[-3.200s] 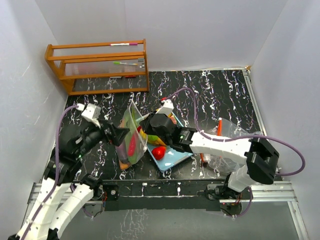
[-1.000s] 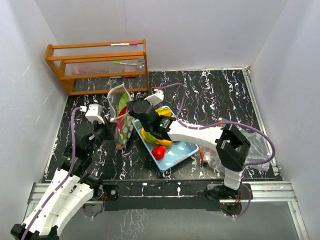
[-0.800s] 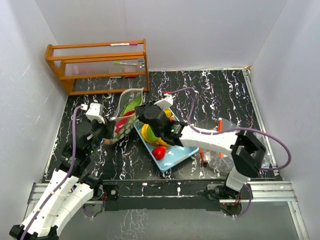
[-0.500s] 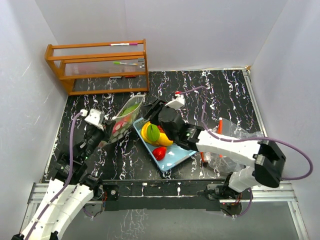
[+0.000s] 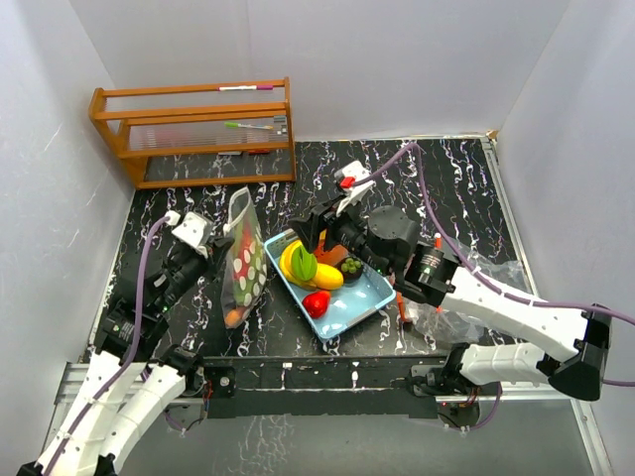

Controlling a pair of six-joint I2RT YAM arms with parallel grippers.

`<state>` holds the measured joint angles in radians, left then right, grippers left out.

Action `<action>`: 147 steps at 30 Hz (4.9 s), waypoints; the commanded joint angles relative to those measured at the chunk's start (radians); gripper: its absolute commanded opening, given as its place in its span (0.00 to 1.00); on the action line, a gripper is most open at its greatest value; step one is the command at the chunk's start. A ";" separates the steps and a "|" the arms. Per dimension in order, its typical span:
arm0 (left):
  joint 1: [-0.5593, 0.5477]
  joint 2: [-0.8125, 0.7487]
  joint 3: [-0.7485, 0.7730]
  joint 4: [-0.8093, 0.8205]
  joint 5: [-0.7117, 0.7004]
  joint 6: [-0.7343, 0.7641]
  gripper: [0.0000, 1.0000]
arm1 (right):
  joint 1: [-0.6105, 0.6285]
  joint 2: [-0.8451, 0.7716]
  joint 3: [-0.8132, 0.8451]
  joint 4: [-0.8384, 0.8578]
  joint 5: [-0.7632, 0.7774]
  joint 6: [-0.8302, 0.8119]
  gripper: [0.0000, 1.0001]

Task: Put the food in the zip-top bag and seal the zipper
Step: Zip the zipper food storage bag at the center of the board.

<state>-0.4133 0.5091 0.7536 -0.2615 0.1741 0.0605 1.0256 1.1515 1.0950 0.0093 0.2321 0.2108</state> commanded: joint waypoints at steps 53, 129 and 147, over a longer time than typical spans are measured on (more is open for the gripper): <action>0.000 0.013 0.266 -0.336 0.411 0.191 0.00 | -0.032 0.240 0.414 -0.327 -1.023 -0.653 0.59; 0.000 -0.014 0.245 -0.290 0.389 0.161 0.00 | -0.052 0.354 0.499 -0.254 -1.035 -0.383 0.55; -0.001 -0.018 0.244 -0.289 0.388 0.163 0.00 | -0.052 0.400 0.542 -0.250 -1.052 -0.357 0.46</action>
<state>-0.4137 0.5049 0.9901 -0.5999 0.5575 0.2245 0.9787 1.5486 1.5749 -0.2848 -0.7891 -0.1616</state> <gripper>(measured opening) 0.008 0.470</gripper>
